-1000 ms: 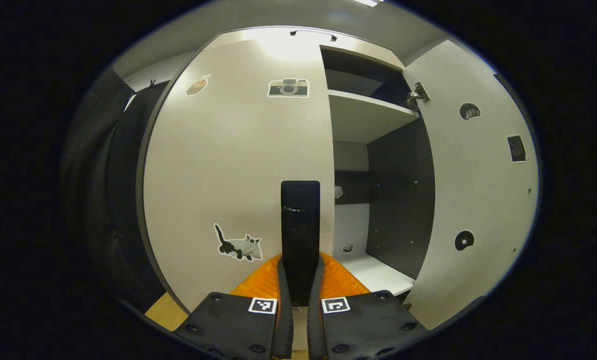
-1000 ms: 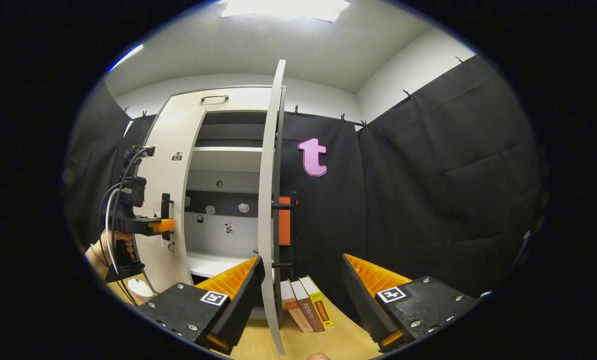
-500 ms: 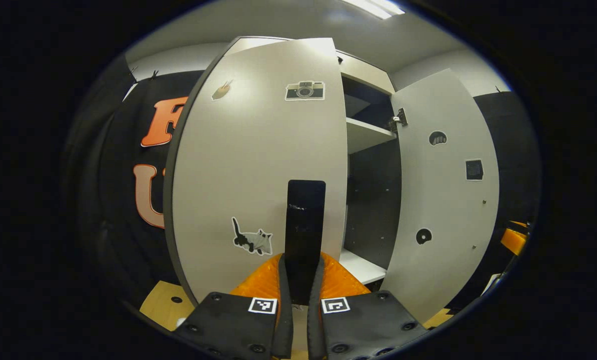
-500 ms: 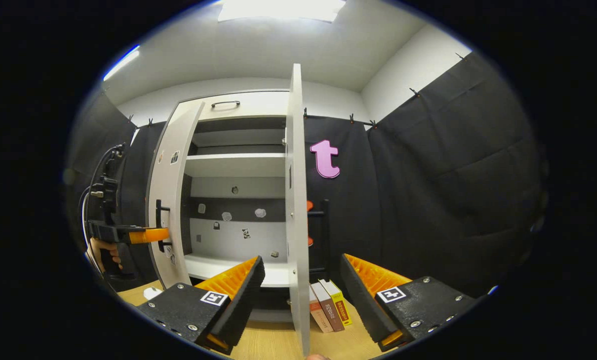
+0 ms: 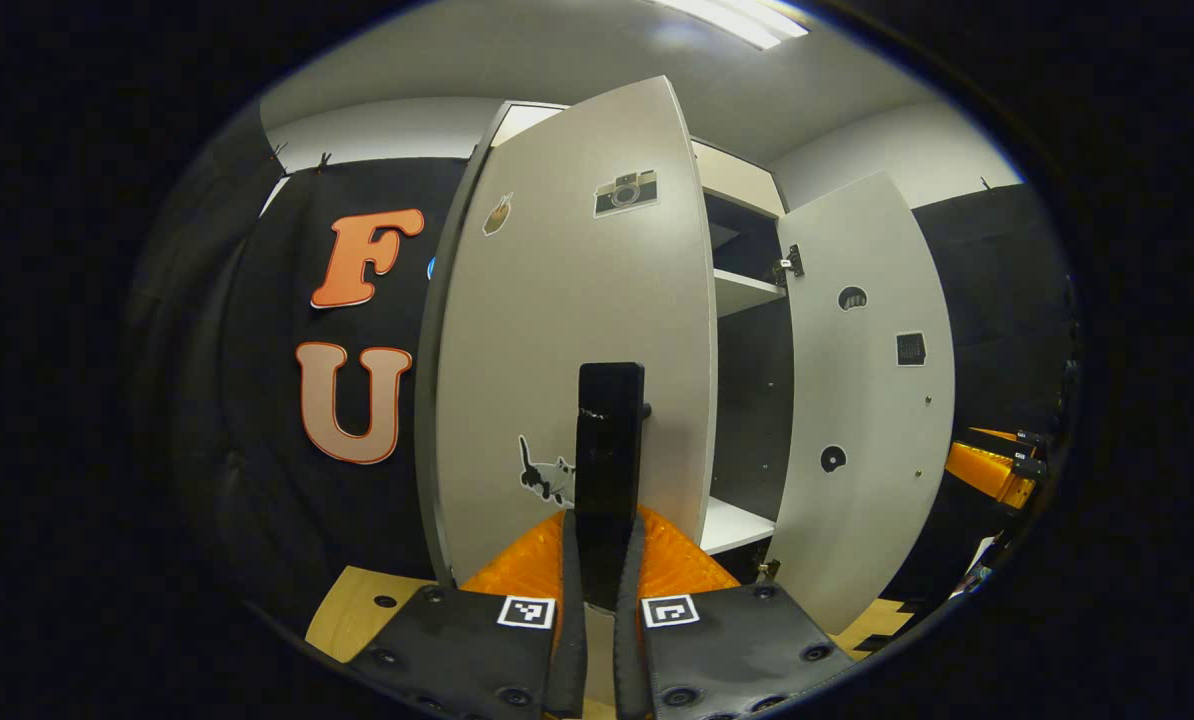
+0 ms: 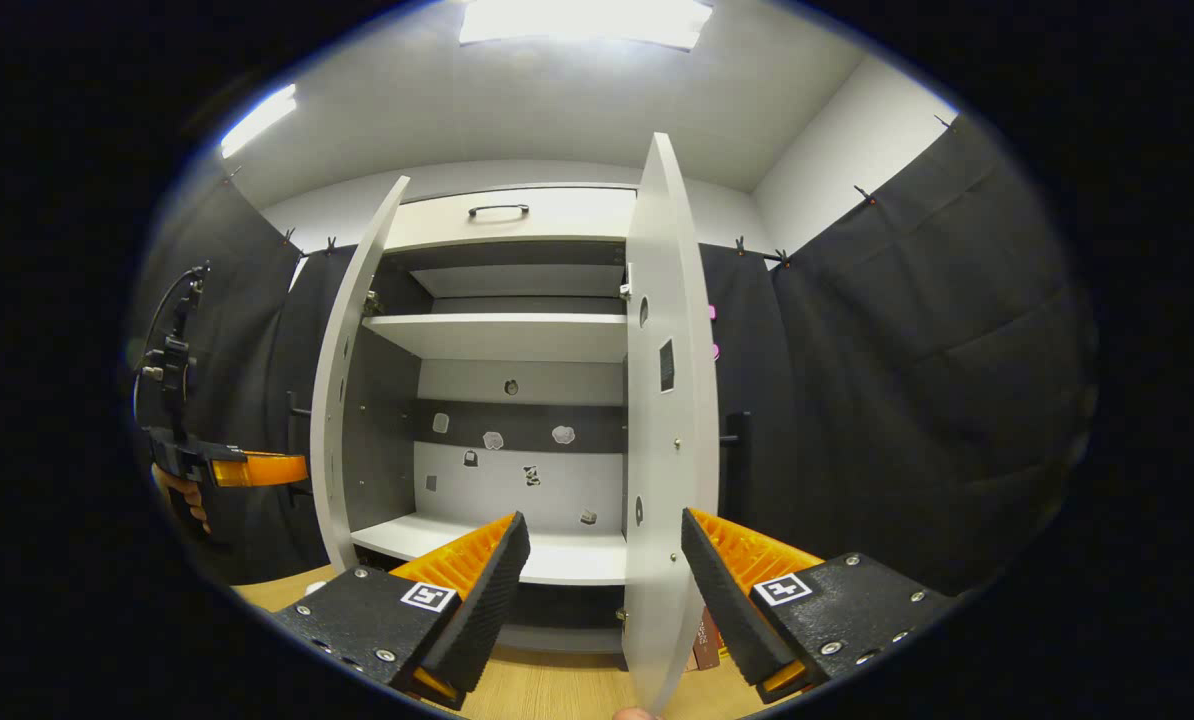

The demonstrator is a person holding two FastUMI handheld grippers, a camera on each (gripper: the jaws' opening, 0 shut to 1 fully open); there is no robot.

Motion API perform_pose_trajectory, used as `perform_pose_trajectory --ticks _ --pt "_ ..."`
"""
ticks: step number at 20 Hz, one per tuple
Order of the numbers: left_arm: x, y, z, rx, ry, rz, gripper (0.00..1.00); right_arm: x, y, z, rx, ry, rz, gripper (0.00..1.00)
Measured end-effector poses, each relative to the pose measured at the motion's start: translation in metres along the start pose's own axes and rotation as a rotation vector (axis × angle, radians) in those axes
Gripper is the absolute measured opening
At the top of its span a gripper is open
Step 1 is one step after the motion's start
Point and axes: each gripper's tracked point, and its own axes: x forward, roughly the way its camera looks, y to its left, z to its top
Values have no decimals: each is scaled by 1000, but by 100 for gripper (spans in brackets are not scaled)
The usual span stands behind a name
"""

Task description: Open the right door of the double-door shoe cabinet with the right hand, and open the left door with the left hand.

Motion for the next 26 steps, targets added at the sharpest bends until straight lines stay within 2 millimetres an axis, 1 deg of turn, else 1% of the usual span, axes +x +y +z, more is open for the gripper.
perform_pose_trajectory --ticks 3,5,8,11,12,18,19,23,26 --pt "-5 7 2 10 -3 23 18 4 13 -3 2 6 25 93" --pt "-11 14 4 19 -9 39 17 5 17 -4 0 6 33 92" --pt "-18 25 4 28 -15 67 17 9 20 -6 3 9 38 93" --pt "-24 30 7 55 -9 94 17 9 23 -8 4 11 48 93" --pt "-25 35 6 71 -10 107 11 10 24 -9 4 10 50 93" --pt "-37 45 9 60 -20 157 10 9 28 -11 5 12 63 93" --pt "-43 53 11 57 -21 164 10 8 29 -11 4 11 67 92" --pt "-50 57 9 51 -15 186 10 6 34 -11 -5 8 78 92" --pt "-50 59 10 44 -20 201 9 5 35 -10 -11 7 81 93"
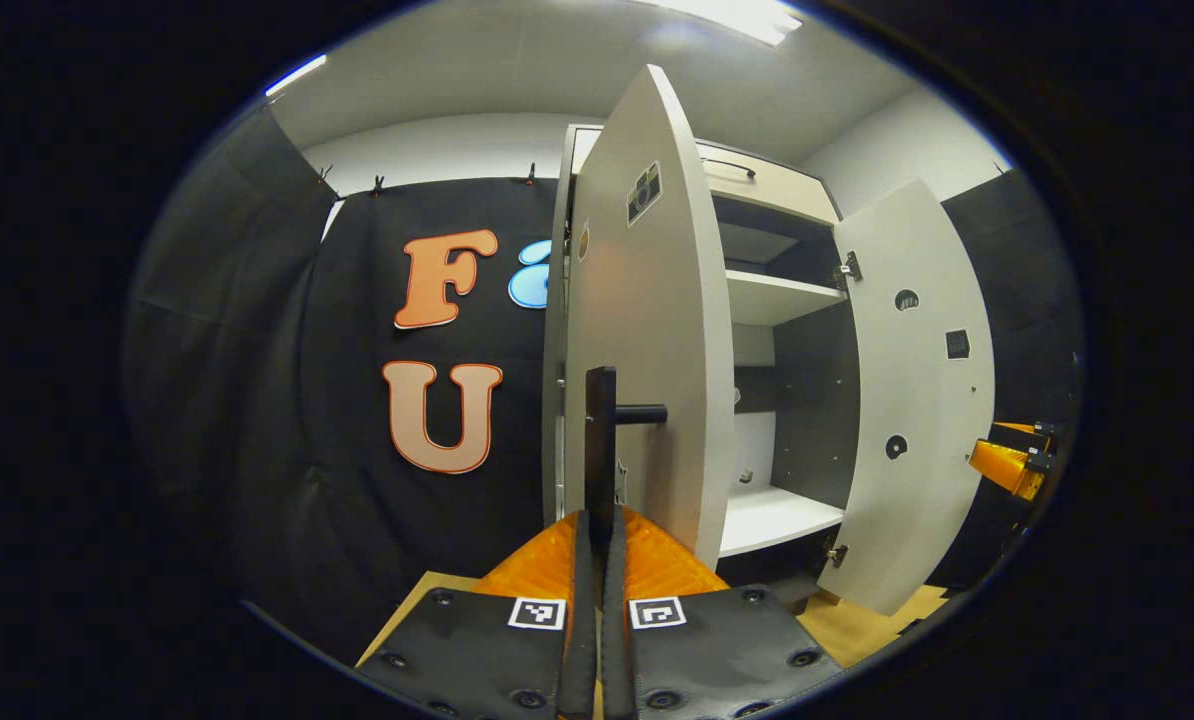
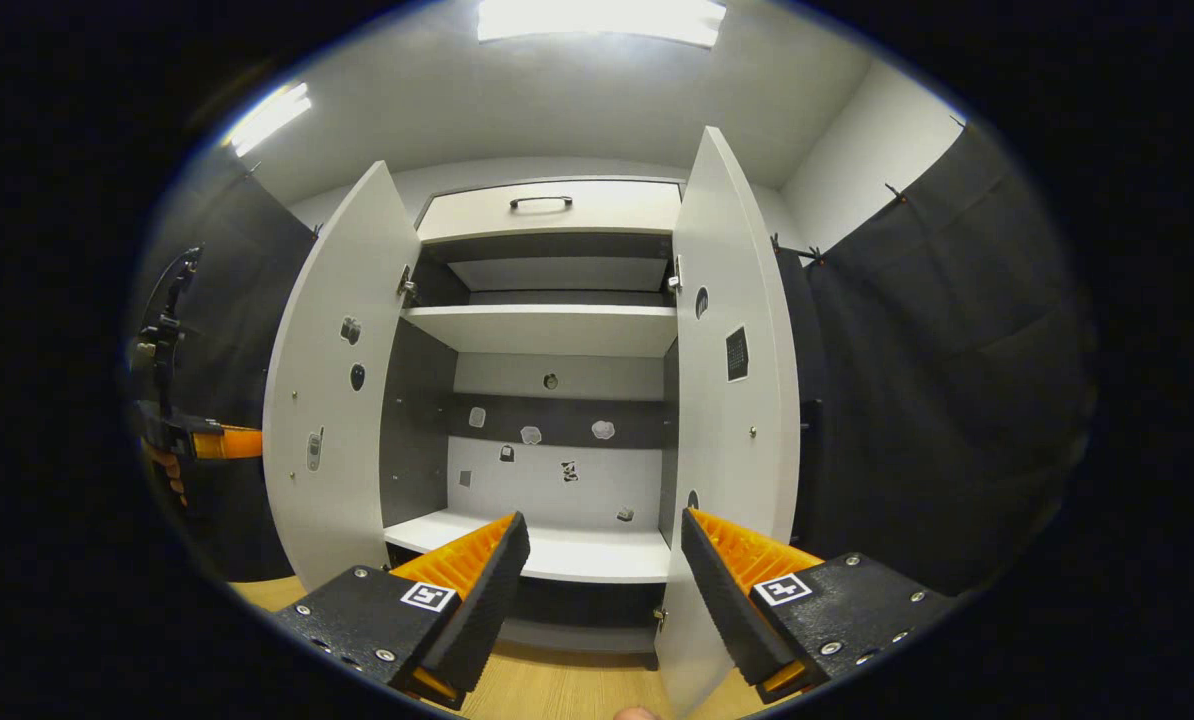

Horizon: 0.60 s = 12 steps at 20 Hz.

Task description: Open the right door of the double-door shoe cabinet with the right hand, and open the left door with the left hand.

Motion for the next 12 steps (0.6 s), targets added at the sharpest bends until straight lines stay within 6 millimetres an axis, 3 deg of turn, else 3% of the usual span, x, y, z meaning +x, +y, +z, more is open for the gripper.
perform_pose_trajectory --ticks 5,8,12 --pt "-3 14 1 -13 -1 60 9 3 4 -2 -4 3 16 93" --pt "-3 38 6 -22 -11 123 9 8 5 -3 -23 5 10 93" --pt "-28 27 9 -113 -19 44 7 10 12 0 -37 8 22 93"
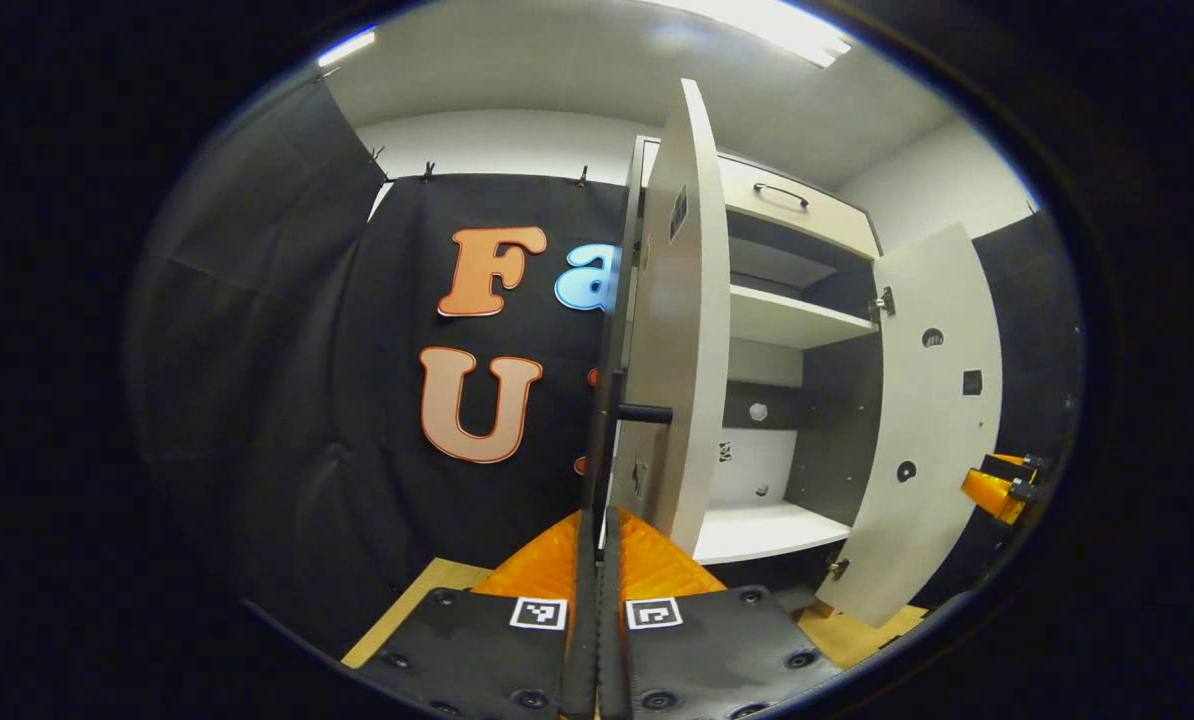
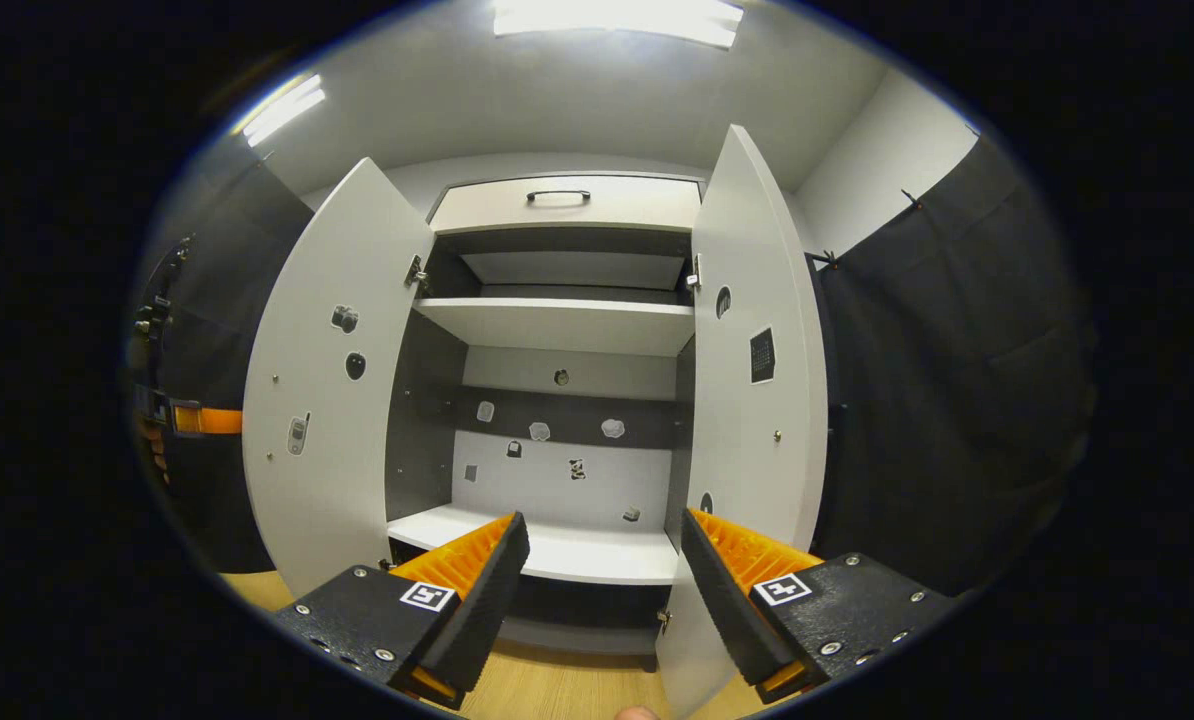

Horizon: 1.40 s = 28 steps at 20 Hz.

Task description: Open the right door of the double-door shoe cabinet with the right hand, and open the left door with the left hand.

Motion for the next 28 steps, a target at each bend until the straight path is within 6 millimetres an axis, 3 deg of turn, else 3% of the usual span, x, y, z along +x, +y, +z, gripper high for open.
perform_pose_trajectory --ticks 7,8,11,13,16,18,28 --pt "-27 -18 16 49 -1 12 9 -2 0 5 -18 13 10 93" --pt "-31 -17 18 47 -1 22 19 -3 0 5 -20 18 15 93" --pt "-39 -18 23 54 1 58 33 -6 -5 5 7 40 26 94" --pt "-41 -18 25 72 3 78 60 -6 -12 8 28 49 22 94" --pt "-45 -29 28 66 7 71 88 -6 -29 14 39 47 -11 94" --pt "-47 -29 29 63 6 80 97 -6 -35 16 41 46 -27 95" --pt "-42 -34 33 109 -1 119 96 -8 -38 13 60 43 -8 94"
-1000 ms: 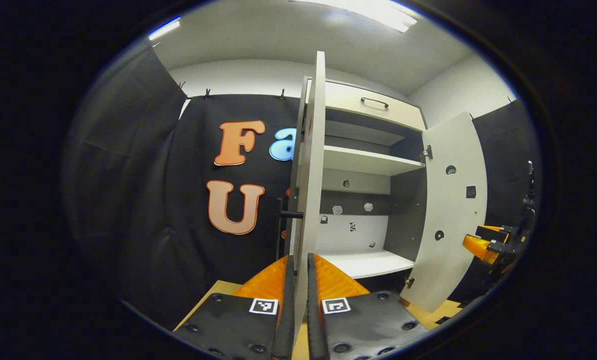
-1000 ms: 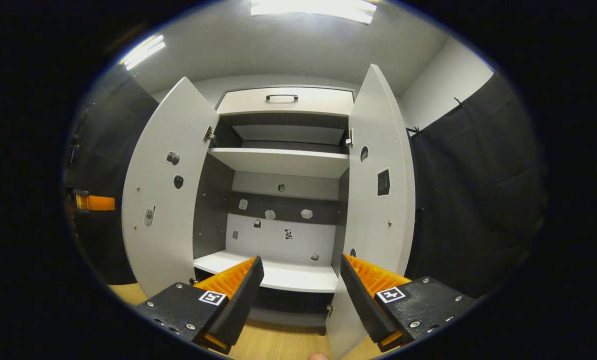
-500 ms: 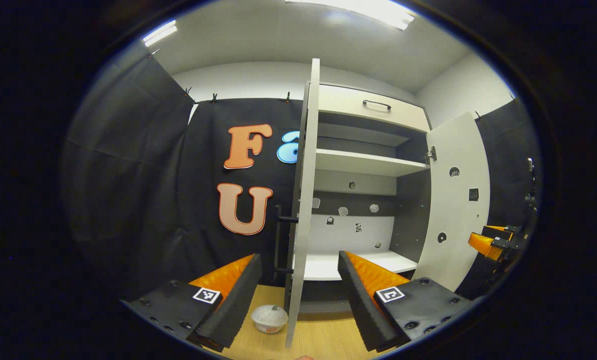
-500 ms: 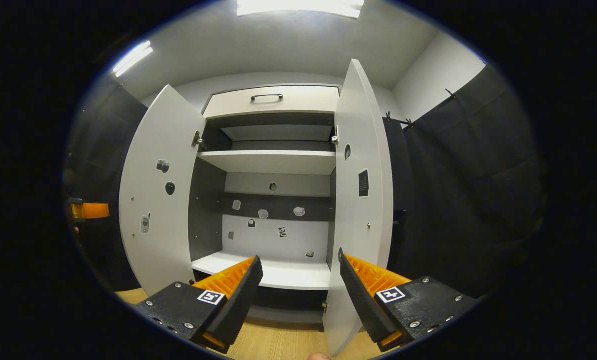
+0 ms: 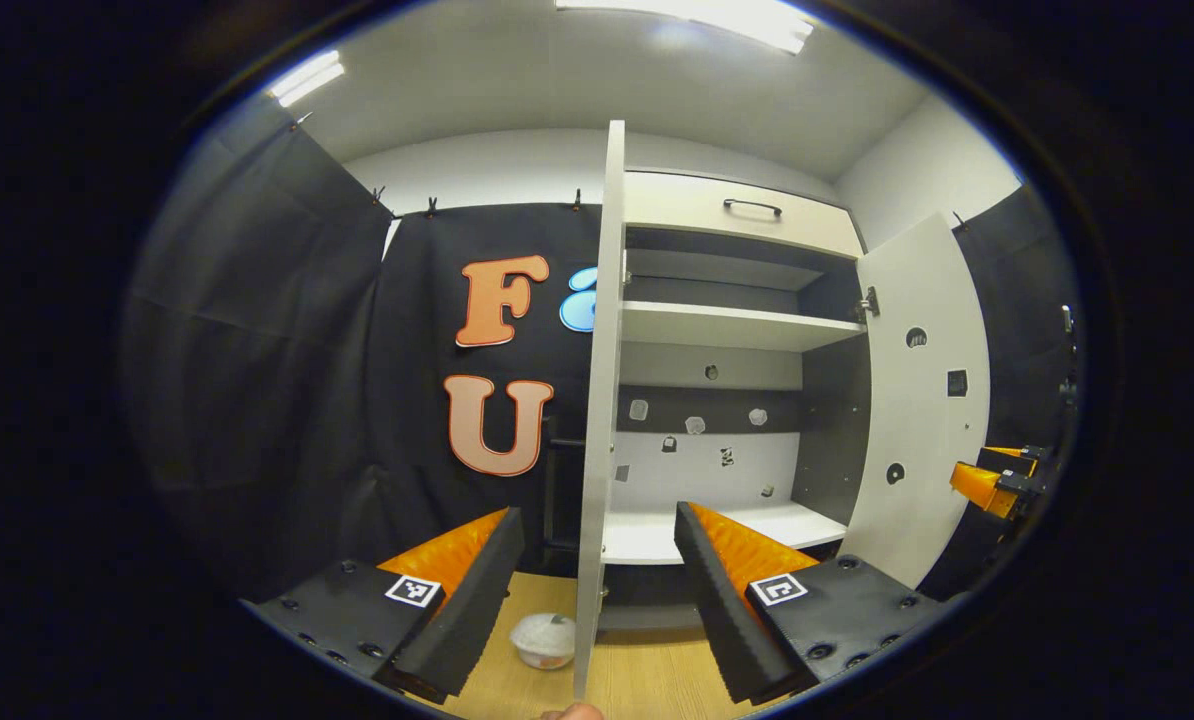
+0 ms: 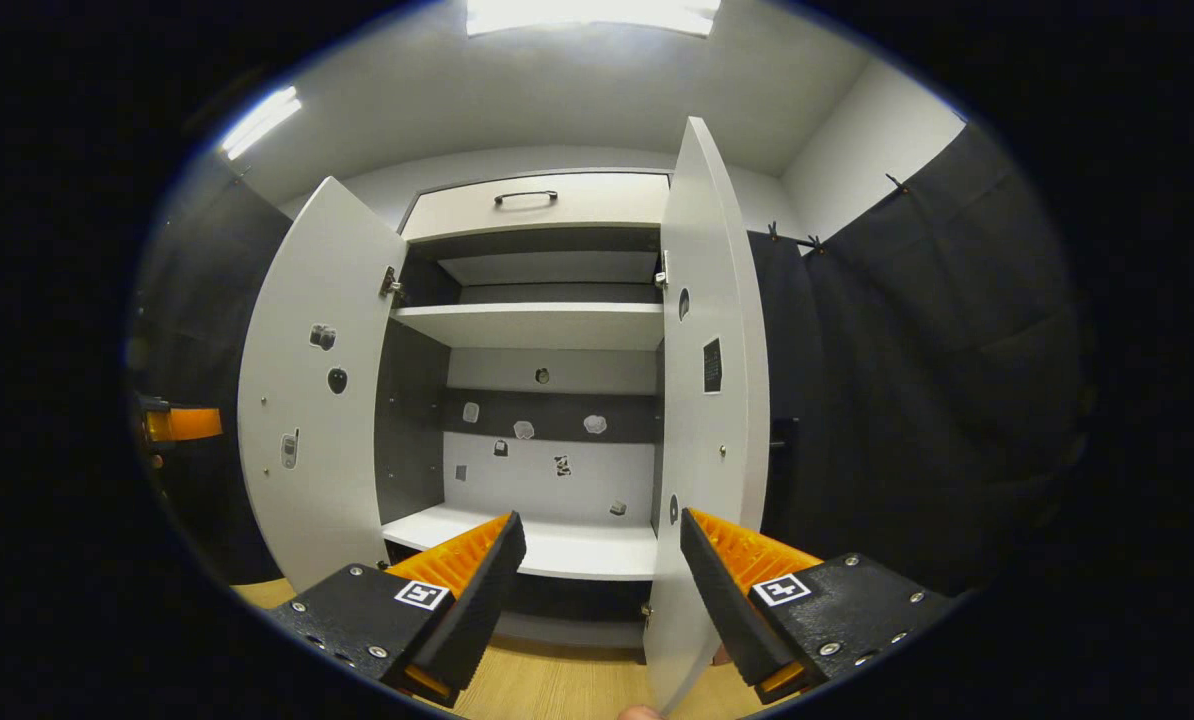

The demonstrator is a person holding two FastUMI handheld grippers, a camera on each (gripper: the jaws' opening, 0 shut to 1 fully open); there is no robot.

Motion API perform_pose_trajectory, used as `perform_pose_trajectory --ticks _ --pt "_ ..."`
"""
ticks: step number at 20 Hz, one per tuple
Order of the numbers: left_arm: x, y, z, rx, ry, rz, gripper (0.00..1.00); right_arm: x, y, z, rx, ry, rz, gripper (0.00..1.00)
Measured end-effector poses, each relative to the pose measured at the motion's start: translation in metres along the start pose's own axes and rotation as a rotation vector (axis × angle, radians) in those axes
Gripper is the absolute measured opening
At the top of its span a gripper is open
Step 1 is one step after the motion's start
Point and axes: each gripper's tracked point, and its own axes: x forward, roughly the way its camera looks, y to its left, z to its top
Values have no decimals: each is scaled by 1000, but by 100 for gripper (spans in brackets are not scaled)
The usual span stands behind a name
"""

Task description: Open the right door of the double-door shoe cabinet with the right hand, and open the left door with the left hand.

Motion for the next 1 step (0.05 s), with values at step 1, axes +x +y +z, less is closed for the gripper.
perform_pose_trajectory --ticks 1 --pt "0 0 -1 4 2 4 96 0 1 -1 1 0 2 94"
